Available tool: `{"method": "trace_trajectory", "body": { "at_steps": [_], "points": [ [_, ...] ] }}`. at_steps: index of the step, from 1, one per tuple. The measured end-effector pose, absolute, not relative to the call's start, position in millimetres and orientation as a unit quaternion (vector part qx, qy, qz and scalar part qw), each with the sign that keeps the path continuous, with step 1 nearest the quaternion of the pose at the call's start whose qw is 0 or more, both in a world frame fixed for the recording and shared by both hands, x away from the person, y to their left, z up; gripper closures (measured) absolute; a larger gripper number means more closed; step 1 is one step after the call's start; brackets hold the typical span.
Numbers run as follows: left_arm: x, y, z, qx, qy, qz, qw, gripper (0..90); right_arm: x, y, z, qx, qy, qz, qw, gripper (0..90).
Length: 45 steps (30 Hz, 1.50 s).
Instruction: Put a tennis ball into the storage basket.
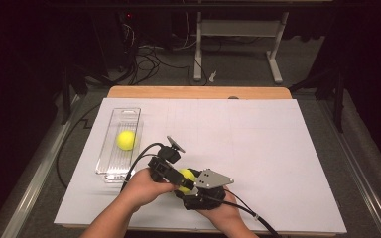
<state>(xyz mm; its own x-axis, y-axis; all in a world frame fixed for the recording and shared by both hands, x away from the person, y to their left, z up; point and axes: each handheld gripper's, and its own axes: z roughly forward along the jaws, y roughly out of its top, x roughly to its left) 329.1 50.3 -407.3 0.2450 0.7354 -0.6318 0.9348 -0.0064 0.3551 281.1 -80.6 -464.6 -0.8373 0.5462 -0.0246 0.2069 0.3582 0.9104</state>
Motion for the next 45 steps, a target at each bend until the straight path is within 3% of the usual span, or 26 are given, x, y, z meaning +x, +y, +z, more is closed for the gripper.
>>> {"method": "trace_trajectory", "body": {
  "at_steps": [8, 21, 34, 45],
  "points": [
    [330.6, 52.0, -406.9, 0.695, 0.602, -0.128, 0.373, 26.6, 280.9, -80.5, -464.9, 0.236, 0.805, 0.519, 0.165, 22.9],
    [332.7, 59.7, -402.4, 0.692, 0.606, -0.118, 0.375, 26.7, 282.6, -81.2, -466.5, 0.249, 0.8, 0.52, 0.169, 0.4],
    [338.6, 74.0, -396.5, 0.679, 0.624, -0.096, 0.375, 26.7, 280.3, -87.4, -461.2, 0.249, 0.8, 0.516, 0.18, 0.3],
    [342.3, 80.5, -397.4, 0.679, 0.631, -0.079, 0.366, 26.7, 282.1, -118.2, -453.4, 0.27, 0.796, 0.503, 0.2, 0.3]
  ]
}}
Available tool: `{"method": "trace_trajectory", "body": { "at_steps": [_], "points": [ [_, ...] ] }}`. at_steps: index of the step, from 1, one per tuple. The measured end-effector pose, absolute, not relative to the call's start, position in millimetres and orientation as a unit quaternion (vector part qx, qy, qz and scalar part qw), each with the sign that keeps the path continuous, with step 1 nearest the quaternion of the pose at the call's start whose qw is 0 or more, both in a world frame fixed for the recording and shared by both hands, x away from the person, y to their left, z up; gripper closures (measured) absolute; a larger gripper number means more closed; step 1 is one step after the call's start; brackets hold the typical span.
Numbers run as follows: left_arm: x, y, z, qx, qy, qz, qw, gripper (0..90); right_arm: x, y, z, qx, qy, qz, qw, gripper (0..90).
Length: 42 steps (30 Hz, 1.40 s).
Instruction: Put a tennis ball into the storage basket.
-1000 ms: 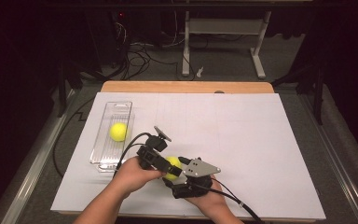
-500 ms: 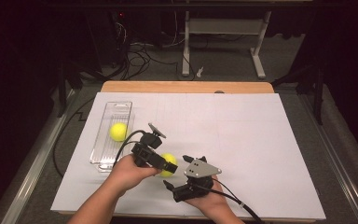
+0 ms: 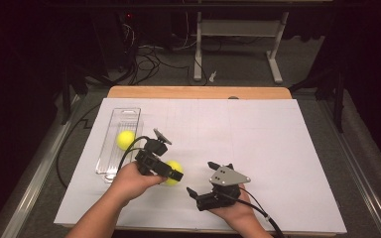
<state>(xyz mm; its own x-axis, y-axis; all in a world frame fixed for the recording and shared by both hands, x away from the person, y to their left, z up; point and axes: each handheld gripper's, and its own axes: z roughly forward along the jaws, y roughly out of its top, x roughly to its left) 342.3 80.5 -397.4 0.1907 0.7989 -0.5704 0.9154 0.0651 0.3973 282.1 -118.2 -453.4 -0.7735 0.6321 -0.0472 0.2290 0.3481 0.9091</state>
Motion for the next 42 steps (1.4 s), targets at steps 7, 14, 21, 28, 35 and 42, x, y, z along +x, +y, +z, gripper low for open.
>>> {"method": "trace_trajectory", "body": {
  "at_steps": [7, 14, 21, 28, 35, 42],
  "points": [
    [344.6, 83.1, -397.9, 0.679, 0.637, -0.072, 0.359, 26.7, 283.8, -141.0, -454.8, 0.287, 0.791, 0.497, 0.213, 0.3],
    [348.5, 86.0, -398.1, 0.677, 0.644, -0.064, 0.35, 26.7, 282.0, -160.7, -450.4, 0.297, 0.789, 0.485, 0.233, 0.3],
    [348.4, 88.5, -395.7, 0.683, 0.643, -0.058, 0.34, 26.7, 281.2, -186.3, -448.1, 0.321, 0.777, 0.479, 0.253, 0.3],
    [350.7, 92.8, -392.1, 0.685, 0.647, -0.051, 0.331, 26.7, 280.5, -211.8, -446.1, 0.344, 0.766, 0.472, 0.27, 0.3],
    [350.6, 93.5, -388.3, 0.688, 0.647, -0.054, 0.326, 26.7, 276.7, -231.6, -449.4, 0.358, 0.755, 0.469, 0.286, 0.3],
    [352.2, 93.1, -388.8, 0.689, 0.648, -0.052, 0.319, 26.7, 271.5, -249.5, -456.2, 0.377, 0.737, 0.478, 0.296, 0.3]
  ]
}}
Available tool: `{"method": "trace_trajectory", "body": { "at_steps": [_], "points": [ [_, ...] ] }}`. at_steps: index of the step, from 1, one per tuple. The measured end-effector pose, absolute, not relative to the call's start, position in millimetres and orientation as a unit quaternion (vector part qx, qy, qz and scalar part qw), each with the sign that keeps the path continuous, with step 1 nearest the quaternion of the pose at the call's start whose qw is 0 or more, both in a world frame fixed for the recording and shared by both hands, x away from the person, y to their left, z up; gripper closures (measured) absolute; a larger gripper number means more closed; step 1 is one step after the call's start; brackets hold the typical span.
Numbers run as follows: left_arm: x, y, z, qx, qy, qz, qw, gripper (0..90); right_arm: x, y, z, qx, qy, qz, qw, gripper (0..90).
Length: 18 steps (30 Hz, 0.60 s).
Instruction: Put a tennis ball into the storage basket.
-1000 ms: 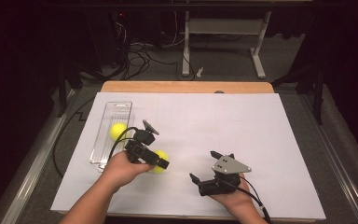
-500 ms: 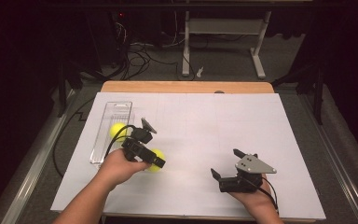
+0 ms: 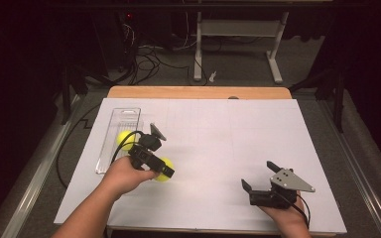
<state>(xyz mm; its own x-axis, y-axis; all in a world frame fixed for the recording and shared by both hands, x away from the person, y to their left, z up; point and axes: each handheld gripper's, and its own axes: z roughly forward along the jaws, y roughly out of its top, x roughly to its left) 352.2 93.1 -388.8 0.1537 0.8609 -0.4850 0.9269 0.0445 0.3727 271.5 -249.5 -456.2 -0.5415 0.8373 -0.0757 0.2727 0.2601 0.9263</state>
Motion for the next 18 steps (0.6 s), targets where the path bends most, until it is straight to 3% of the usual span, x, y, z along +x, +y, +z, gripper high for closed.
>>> {"method": "trace_trajectory", "body": {
  "at_steps": [18],
  "points": [
    [356.9, 107.7, -378.6, 0.689, 0.656, -0.041, 0.305, 26.8, 269.1, -266.1, -455.3, 0.398, 0.705, 0.506, 0.296, 0.3]
  ]
}}
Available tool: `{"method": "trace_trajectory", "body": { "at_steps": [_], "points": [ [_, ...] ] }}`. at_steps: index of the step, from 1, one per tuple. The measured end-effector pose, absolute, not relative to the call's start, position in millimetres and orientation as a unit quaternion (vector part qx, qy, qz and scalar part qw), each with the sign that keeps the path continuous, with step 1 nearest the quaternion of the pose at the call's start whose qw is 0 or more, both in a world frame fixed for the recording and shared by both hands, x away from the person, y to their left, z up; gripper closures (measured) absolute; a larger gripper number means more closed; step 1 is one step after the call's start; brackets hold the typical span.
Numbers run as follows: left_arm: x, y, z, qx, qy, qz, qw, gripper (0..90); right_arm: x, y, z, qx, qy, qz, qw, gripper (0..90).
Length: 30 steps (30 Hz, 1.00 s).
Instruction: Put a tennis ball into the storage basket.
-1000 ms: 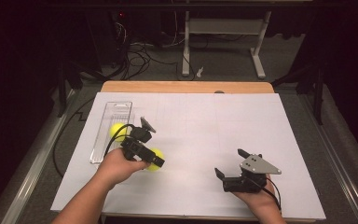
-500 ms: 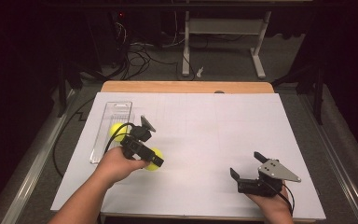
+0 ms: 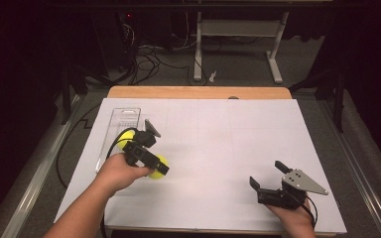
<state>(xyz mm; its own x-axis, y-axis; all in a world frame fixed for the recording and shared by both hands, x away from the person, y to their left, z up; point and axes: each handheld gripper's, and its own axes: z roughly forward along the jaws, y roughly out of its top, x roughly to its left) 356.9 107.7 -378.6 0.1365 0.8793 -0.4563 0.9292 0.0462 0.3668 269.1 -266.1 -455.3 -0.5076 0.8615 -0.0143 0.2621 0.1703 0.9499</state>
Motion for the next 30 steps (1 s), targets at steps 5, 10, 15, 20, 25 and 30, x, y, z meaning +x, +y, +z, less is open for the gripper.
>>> {"method": "trace_trajectory", "body": {
  "at_steps": [5, 10, 15, 20, 25, 30],
  "points": [
    [358.5, 114.1, -373.2, 0.689, 0.659, -0.037, 0.299, 26.7, 268.3, -264.3, -455.0, 0.392, 0.709, 0.507, 0.294, 0.3],
    [360.8, 122.8, -367.4, 0.687, 0.664, -0.032, 0.293, 26.8, 267.0, -265.0, -454.0, 0.391, 0.707, 0.51, 0.294, 0.3],
    [362.9, 133.3, -360.6, 0.688, 0.667, -0.023, 0.285, 26.8, 266.8, -264.9, -454.2, 0.392, 0.707, 0.511, 0.292, 0.3],
    [364.8, 147.1, -354.0, 0.684, 0.674, -0.014, 0.277, 26.8, 266.3, -264.3, -453.7, 0.389, 0.708, 0.511, 0.293, 0.3],
    [365.7, 159.0, -351.5, 0.679, 0.681, -0.004, 0.272, 26.8, 265.8, -263.3, -453.5, 0.387, 0.71, 0.511, 0.292, 0.3],
    [367.8, 169.8, -349.1, 0.67, 0.692, 0.005, 0.27, 26.7, 265.7, -262.7, -453.5, 0.388, 0.711, 0.509, 0.291, 0.3]
  ]
}}
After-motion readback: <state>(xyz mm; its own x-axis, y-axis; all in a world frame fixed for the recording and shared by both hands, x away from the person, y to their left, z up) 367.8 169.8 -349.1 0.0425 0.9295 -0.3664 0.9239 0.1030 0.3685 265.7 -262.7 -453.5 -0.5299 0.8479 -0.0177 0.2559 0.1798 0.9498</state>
